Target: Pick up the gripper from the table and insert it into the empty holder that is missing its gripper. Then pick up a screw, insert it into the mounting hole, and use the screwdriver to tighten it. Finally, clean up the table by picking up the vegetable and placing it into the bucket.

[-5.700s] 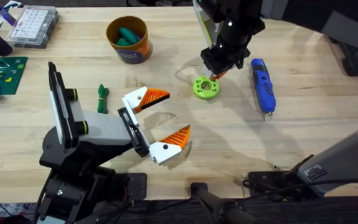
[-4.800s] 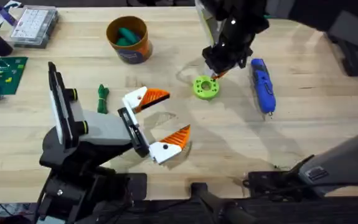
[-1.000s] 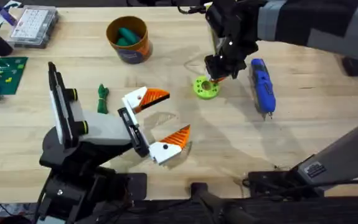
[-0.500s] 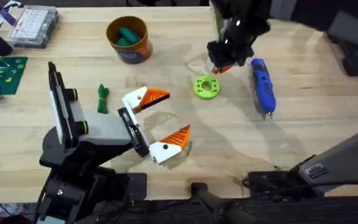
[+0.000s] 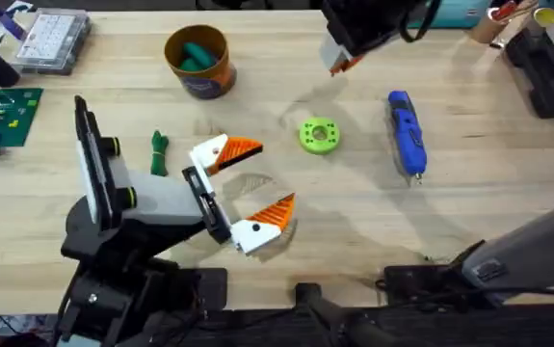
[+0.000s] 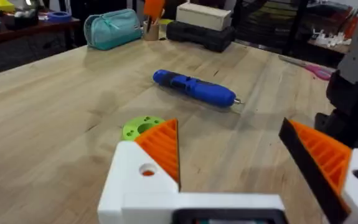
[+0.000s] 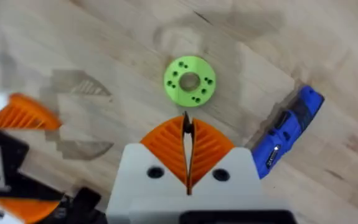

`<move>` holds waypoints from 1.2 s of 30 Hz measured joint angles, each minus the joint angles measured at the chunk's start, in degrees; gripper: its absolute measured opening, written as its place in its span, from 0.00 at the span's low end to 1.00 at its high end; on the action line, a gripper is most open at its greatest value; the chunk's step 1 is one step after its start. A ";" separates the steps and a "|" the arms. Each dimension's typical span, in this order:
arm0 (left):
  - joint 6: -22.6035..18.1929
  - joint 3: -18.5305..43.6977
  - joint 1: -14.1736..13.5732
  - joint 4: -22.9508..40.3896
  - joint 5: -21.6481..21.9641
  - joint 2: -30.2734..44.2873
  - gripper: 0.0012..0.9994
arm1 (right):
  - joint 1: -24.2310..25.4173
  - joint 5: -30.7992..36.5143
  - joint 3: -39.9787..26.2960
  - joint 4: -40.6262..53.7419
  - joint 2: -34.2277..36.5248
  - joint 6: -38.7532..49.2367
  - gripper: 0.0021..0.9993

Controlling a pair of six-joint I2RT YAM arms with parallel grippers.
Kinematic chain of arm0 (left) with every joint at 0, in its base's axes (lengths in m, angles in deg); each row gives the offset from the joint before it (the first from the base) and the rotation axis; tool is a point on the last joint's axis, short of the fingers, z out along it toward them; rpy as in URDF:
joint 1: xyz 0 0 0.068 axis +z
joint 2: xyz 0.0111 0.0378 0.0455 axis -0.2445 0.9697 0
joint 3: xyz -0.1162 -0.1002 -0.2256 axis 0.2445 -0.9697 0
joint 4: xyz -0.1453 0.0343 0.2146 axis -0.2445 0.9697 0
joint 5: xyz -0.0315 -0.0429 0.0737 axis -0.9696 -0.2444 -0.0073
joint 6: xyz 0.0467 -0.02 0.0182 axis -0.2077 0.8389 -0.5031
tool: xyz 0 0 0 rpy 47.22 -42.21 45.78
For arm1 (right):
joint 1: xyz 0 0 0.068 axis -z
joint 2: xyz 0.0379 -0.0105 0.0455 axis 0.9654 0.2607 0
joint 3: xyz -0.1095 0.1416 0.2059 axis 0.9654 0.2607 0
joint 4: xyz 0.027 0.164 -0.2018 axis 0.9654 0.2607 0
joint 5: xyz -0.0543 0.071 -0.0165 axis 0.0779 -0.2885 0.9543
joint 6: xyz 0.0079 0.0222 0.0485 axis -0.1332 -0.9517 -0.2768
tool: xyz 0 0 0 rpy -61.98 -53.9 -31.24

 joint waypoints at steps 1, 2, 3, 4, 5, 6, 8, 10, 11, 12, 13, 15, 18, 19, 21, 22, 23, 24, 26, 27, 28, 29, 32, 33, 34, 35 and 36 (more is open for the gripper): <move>0.02 0.00 0.00 0.00 0.00 0.00 0.99 | -4.08 1.17 -4.78 2.46 0.00 1.93 0.00; 0.02 0.00 0.00 0.00 0.00 0.00 0.99 | -5.59 1.71 -5.86 2.93 0.00 2.33 0.00; 0.02 0.00 0.00 0.00 0.00 0.00 0.99 | -7.09 2.17 -6.82 3.30 0.01 2.68 0.00; 0.02 0.00 0.00 0.00 0.00 0.00 0.99 | -8.65 2.66 -7.87 3.85 0.15 3.03 0.00; 0.02 0.00 0.00 0.00 0.01 0.00 0.99 | -10.07 3.06 -8.86 4.32 0.38 3.33 0.00; 0.02 0.00 0.00 0.00 0.01 0.00 0.99 | -11.28 3.31 -9.68 4.48 0.64 3.48 0.00; 0.02 0.00 0.00 0.00 0.00 0.00 0.99 | -13.42 3.87 -10.99 4.60 1.37 3.74 0.00; 0.02 0.00 0.00 0.00 0.00 0.00 0.99 | -15.17 4.41 -11.54 4.57 2.20 4.03 0.00; 0.02 0.00 0.00 0.00 0.01 0.00 0.99 | -16.16 4.63 -11.57 4.60 2.60 4.34 0.00; 0.02 0.00 0.00 0.00 0.01 0.00 0.99 | -17.25 4.76 -11.58 4.61 3.04 4.74 0.00; 0.02 0.00 0.00 0.00 0.00 0.00 0.99 | -20.84 4.87 -11.58 4.47 4.48 5.79 0.00; 0.02 0.00 0.00 0.00 0.00 0.00 0.99 | -22.74 4.86 -11.58 4.36 5.08 6.37 0.00; 0.02 0.00 0.00 0.00 0.00 0.00 0.99 | -24.68 4.86 -11.58 4.11 5.31 7.26 0.00; 0.02 0.00 0.00 0.00 0.00 0.00 0.99 | -25.14 4.86 -11.58 4.02 5.31 7.67 0.00; 0.02 0.00 0.00 0.00 0.00 0.00 0.99 | -25.77 4.86 -11.58 3.54 5.31 8.16 0.00; 0.02 0.00 0.00 0.00 0.00 0.00 0.99 | -26.02 4.86 -11.58 3.19 5.31 8.32 0.00; 0.02 0.00 0.00 0.00 0.00 0.00 0.99 | -26.19 4.86 -11.58 2.97 5.31 8.51 0.00; 0.02 0.00 0.00 0.00 0.00 0.00 0.99 | -26.37 4.86 -11.58 2.89 5.31 8.79 0.00; 0.02 0.00 0.00 0.00 0.01 0.00 0.99 | -26.61 4.78 -11.58 2.66 5.31 9.58 0.00; 0.01 0.00 0.00 0.00 0.00 0.00 0.99 | -26.67 4.46 -11.58 2.38 5.31 10.23 0.00; 0.01 0.00 0.00 0.00 0.00 0.00 0.99 | -26.72 3.98 -11.58 2.04 5.31 10.96 0.00; 0.02 0.00 0.00 0.00 0.00 0.00 0.99 | -26.73 3.43 -11.58 1.75 5.31 11.68 0.00; 0.02 0.00 0.00 0.00 0.00 0.00 0.99 | -26.79 2.08 -11.58 1.33 5.31 13.61 0.00; 0.02 0.00 0.00 0.00 0.00 0.00 0.99 | -26.81 1.73 -11.58 1.30 5.31 14.06 0.00; 0.02 0.00 0.00 0.00 0.00 0.00 0.99 | -26.82 1.50 -11.58 1.29 5.31 14.38 0.00; 0.02 0.00 0.00 0.00 0.00 0.00 0.99 | -26.82 1.35 -11.58 1.28 5.31 14.69 0.00; 0.02 0.00 0.00 0.00 0.00 0.00 0.99 | -26.83 1.27 -11.58 1.29 5.30 14.96 0.00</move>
